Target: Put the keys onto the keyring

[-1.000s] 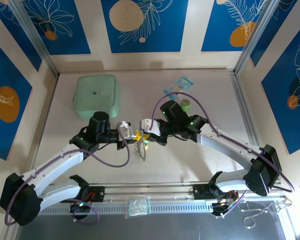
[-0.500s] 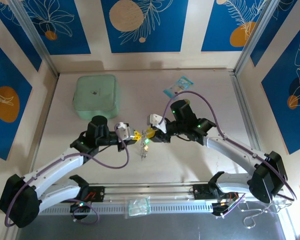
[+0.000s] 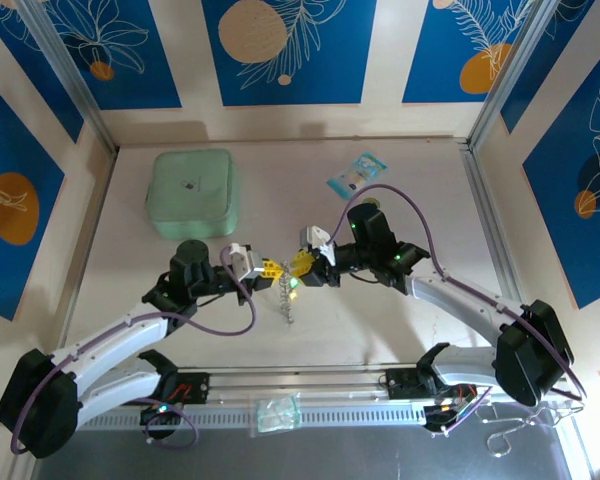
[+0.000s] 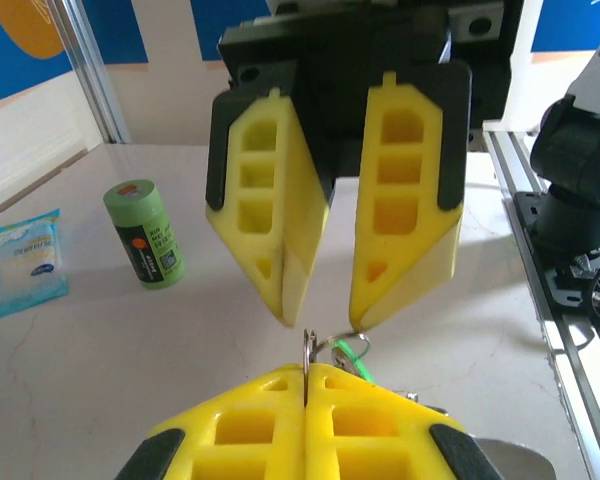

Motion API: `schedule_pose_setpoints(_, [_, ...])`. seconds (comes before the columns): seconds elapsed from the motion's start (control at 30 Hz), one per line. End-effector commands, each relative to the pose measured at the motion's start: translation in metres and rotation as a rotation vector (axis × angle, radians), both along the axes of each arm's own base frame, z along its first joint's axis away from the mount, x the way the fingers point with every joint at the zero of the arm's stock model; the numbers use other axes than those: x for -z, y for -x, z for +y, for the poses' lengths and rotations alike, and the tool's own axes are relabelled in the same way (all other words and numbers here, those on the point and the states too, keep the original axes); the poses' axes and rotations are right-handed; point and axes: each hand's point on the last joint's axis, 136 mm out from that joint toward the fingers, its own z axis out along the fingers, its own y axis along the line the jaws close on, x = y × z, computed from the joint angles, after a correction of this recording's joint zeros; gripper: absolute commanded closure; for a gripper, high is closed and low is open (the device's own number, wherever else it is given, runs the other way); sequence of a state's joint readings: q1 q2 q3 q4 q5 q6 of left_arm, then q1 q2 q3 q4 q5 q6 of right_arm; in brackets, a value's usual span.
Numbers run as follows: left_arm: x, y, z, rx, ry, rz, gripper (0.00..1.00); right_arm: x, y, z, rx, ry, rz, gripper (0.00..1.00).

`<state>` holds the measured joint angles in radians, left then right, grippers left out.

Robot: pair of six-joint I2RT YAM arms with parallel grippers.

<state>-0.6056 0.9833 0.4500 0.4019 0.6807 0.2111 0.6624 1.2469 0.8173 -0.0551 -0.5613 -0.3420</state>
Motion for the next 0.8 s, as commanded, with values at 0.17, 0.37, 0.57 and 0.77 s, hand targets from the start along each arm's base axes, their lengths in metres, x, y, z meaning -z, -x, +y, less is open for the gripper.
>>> schedule_pose_setpoints(0.17, [-0.014,0.010,-0.004,0.054,0.051,-0.032,1.00,-0.001,0.001,0.011,-0.027,-0.014,-0.001,0.76])
schedule_pose_setpoints(0.37, [-0.013,0.009,-0.004,0.052,0.048,-0.034,1.00,-0.004,0.003,0.015,-0.044,-0.028,0.004,0.94])
schedule_pose_setpoints(0.57, [-0.006,0.001,-0.001,0.007,-0.023,-0.043,0.86,-0.006,0.004,0.011,-0.056,0.018,-0.043,1.00])
schedule_pose_setpoints(0.77, [-0.002,0.000,-0.001,0.035,-0.127,-0.066,0.85,0.003,0.013,0.011,-0.102,0.171,-0.114,1.00])
